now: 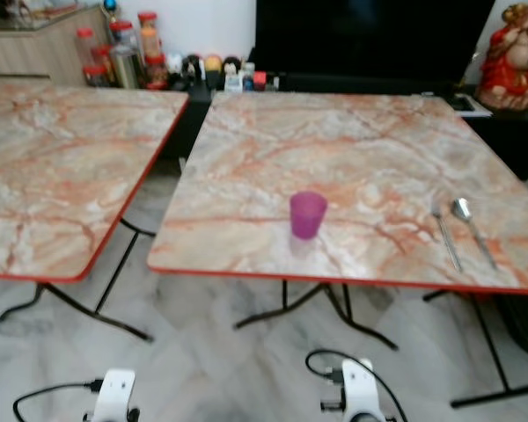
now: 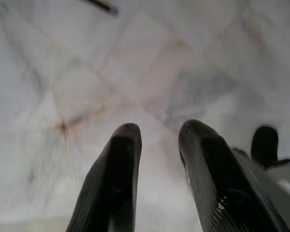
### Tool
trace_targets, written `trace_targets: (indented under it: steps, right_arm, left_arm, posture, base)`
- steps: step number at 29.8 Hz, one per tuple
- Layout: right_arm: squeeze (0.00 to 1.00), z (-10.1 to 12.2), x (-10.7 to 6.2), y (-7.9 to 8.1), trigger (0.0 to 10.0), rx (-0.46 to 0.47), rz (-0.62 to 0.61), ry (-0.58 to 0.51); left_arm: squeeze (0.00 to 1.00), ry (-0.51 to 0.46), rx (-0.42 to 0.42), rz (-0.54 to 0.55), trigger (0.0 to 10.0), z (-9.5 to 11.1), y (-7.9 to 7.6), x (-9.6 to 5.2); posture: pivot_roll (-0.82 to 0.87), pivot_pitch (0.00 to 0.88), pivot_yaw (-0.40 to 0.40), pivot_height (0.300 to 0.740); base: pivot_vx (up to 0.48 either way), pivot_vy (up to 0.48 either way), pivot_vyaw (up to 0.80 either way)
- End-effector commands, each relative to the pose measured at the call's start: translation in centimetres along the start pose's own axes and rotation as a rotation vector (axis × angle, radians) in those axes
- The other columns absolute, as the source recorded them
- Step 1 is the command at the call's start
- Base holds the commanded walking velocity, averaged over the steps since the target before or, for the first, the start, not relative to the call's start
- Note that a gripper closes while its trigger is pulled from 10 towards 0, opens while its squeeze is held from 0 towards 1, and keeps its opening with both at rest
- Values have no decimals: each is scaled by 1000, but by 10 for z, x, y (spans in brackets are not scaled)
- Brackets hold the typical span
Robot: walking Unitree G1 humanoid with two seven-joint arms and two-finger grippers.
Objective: Setting the table
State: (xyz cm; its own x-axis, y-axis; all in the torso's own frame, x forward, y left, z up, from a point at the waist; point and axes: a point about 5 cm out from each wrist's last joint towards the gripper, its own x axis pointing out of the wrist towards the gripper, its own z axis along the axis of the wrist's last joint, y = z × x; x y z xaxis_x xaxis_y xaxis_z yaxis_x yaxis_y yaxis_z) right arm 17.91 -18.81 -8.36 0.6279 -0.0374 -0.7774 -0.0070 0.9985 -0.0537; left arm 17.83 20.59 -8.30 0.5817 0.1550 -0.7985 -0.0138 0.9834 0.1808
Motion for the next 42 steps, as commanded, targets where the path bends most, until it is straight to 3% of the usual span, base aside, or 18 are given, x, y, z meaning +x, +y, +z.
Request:
trace_targets:
  steps: [1, 15, 22, 30, 33, 42]
  right_arm:
    - [0, -1, 0, -2, 10000, 0, -4, 1]
    - [0, 1, -1, -5, 10000, -3, -14, -22]
    - [0, 47, 3, -8, 10000, 20, -44, -246]
    - [0, 71, 0, -9, 10000, -8, -64, -401]
    - [0, 87, -8, -13, 10000, -25, -97, -541]
    - [0, 78, -32, -29, 10000, -99, -164, -681]
  left_arm:
    - [0, 0, -1, -4, 10000, 2, -3, 0]
    - [0, -4, 3, -7, 10000, 3, -5, 1]
    - [0, 12, -1, 1, 10000, -4, 0, -1]
    - [0, 14, -6, 6, 10000, -6, 2, -1]
    - [0, 12, -3, 8, 10000, -7, 3, -2]
    - [0, 16, 7, 3, 10000, -12, 4, -3]
  posture:
    - [-24, 36, -36, 740]
    - [-32, 35, -31, 740]
    - [-43, 68, -20, 740]
    - [-41, 71, -18, 740]
    - [-43, 72, -19, 740]
    - [-57, 59, -15, 740]
  base:
    - [0, -386, 0]
    - [0, -229, 0]
    - [0, 0, 0]
    - [0, 0, 0]
    - [0, 0, 0]
    - [0, 0, 0]
